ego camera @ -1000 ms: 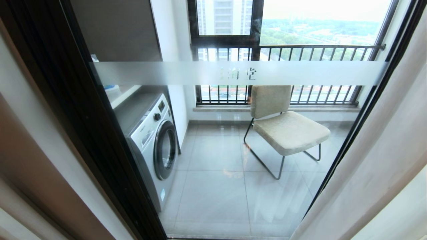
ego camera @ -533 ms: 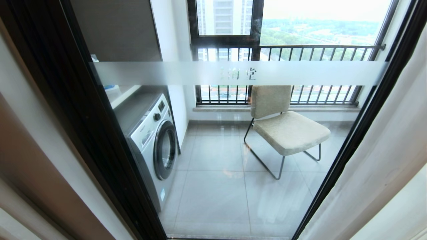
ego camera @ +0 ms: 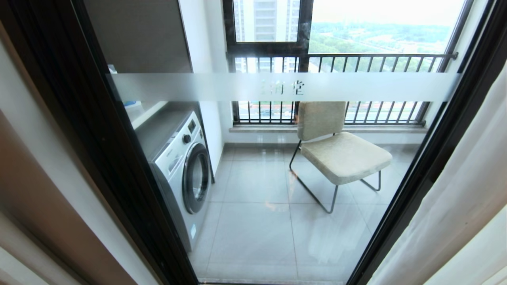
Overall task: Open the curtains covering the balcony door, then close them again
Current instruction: Close the inner curtains on both sides
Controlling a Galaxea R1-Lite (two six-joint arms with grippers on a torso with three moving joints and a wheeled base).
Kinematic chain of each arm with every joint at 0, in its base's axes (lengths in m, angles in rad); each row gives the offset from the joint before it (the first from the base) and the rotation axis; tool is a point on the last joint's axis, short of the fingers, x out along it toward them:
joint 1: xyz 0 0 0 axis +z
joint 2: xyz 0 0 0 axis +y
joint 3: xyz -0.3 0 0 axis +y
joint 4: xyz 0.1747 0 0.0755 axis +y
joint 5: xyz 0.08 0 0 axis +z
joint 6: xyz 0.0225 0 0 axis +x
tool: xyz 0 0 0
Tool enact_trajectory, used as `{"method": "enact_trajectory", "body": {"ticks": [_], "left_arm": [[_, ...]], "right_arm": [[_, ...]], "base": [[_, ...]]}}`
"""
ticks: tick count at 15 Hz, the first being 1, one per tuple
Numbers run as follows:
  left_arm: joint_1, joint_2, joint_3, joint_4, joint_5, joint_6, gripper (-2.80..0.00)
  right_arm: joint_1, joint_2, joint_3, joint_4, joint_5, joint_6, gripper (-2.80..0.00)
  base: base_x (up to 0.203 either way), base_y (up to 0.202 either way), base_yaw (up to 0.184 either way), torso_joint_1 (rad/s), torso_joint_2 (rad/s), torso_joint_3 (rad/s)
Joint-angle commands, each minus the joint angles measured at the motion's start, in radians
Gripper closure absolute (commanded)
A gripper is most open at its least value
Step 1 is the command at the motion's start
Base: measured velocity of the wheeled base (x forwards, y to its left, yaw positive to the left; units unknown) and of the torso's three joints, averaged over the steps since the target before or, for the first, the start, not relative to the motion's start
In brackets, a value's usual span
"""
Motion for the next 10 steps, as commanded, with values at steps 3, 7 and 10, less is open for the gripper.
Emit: {"method": "enact_trajectory", "body": {"ticks": [3,7,10], "left_arm": [[0.000,0.000,0.000,0.001,0.002,-0.002,0.00],[0.000,0.000,0.000,0.001,0.002,-0.002,0.00],[0.000,0.000,0.000,0.001,0.002,-0.002,0.00]], "right_arm": [[0.000,0.000,0.000,0.000,0.001,-0.001,0.00],[0.000,0.000,0.000,0.000,0.001,-0.001,0.00],[0.000,0.000,0.000,0.000,0.001,-0.001,0.00]], "base": [[0.000,0.000,0.000,0.000,0.00,0.000],[0.000,0.000,0.000,0.000,0.00,0.000],[0.000,0.000,0.000,0.000,0.00,0.000]]}}
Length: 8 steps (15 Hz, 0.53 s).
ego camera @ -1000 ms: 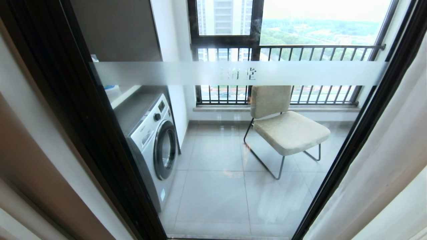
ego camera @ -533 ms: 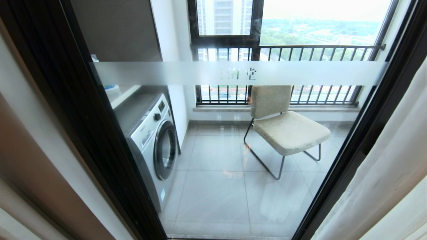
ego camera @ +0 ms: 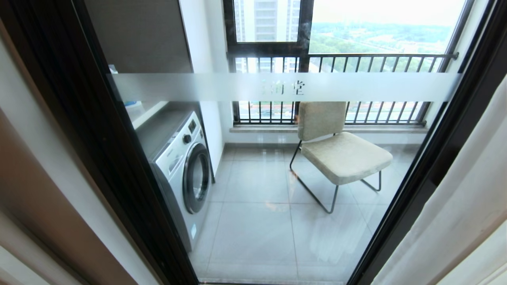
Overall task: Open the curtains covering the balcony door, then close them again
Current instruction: Close the inner curtains on both sides
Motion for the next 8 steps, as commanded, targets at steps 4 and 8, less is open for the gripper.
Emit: {"method": "enact_trajectory", "body": {"ticks": [4,8], "left_arm": [[0.000,0.000,0.000,-0.002,0.000,0.000,0.00],[0.000,0.000,0.000,0.000,0.000,0.000,0.00]], "right_arm": [[0.000,0.000,0.000,-0.001,-0.001,-0.001,0.00],[0.000,0.000,0.000,-0.001,0.001,-0.001,0.00]], "base": [[-0.004,0.074,-0.004,-0.002,0.00,0.000],[0.000,0.190,0.000,0.005,0.00,0.001]]}}
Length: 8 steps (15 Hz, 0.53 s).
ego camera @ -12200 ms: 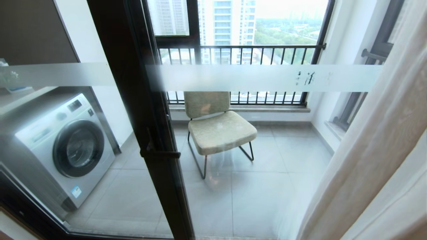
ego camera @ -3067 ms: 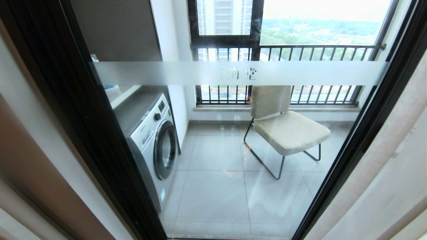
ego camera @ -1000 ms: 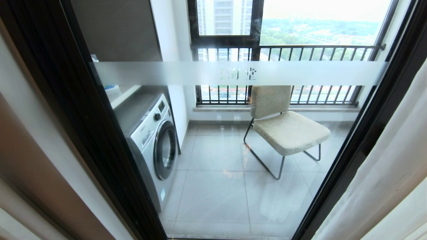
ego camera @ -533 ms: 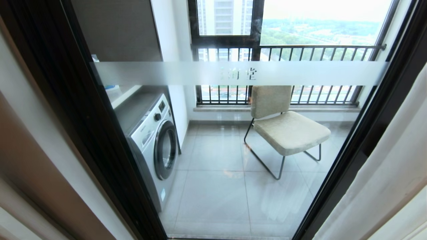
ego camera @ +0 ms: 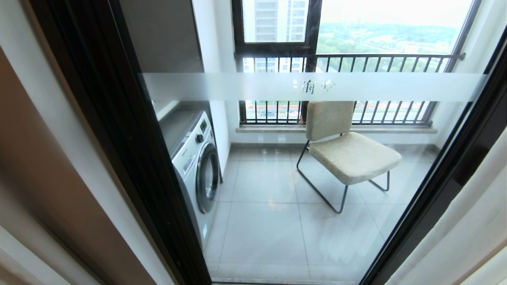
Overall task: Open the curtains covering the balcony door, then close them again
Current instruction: Close the inner curtains on both sides
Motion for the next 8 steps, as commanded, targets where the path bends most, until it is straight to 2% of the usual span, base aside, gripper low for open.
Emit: {"method": "enact_trajectory", "body": {"ticks": [1,8], "left_arm": [[0.000,0.000,0.000,0.001,0.000,0.000,0.00],[0.000,0.000,0.000,0.001,0.000,-0.003,0.00]], "right_arm": [[0.000,0.000,0.000,0.000,0.001,-0.001,0.00],[0.000,0.000,0.000,0.000,0.001,-0.001,0.00]], "base": [[0.000,0.189,0.002,0.005,0.00,0.002],[0.000,0.191,0.001,0.003,0.00,0.003]]}}
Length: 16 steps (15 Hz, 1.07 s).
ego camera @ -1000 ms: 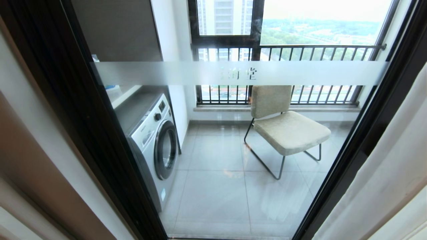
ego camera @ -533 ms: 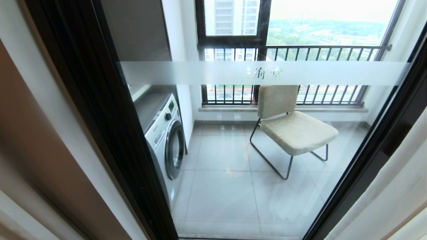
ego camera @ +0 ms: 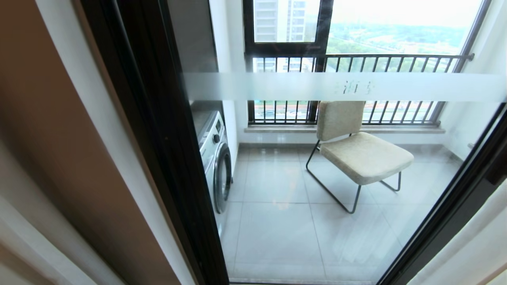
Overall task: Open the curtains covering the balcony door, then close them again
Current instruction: Close the inner curtains on both sides
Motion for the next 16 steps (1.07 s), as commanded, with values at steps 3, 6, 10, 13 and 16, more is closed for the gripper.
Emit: {"method": "enact_trajectory", "body": {"ticks": [3,6,10,13,16], "left_arm": [[0.000,0.000,0.000,-0.002,0.001,-0.002,0.00],[0.001,0.000,0.000,-0.002,0.001,-0.002,0.00],[0.000,0.000,0.000,-0.002,0.001,-0.002,0.00],[0.000,0.000,0.000,-0.002,0.001,-0.002,0.00],[0.000,0.000,0.000,-0.002,0.001,-0.008,0.00]], "right_arm": [[0.000,0.000,0.000,0.000,0.001,-0.001,0.00],[0.000,0.000,0.000,0.000,0.001,-0.001,0.00],[0.000,0.000,0.000,0.000,0.001,-0.001,0.00],[0.000,0.000,0.000,0.000,0.001,-0.001,0.00],[0.000,0.000,0.000,0.000,0.001,-0.001,0.00]], "base": [[0.000,0.091,0.003,0.002,0.00,-0.001],[0.000,0.000,0.000,0.000,0.00,0.000],[0.000,0.000,0.000,0.000,0.00,0.000],[0.000,0.000,0.000,0.000,0.00,0.000],[0.000,0.000,0.000,0.000,0.00,0.000]]}}
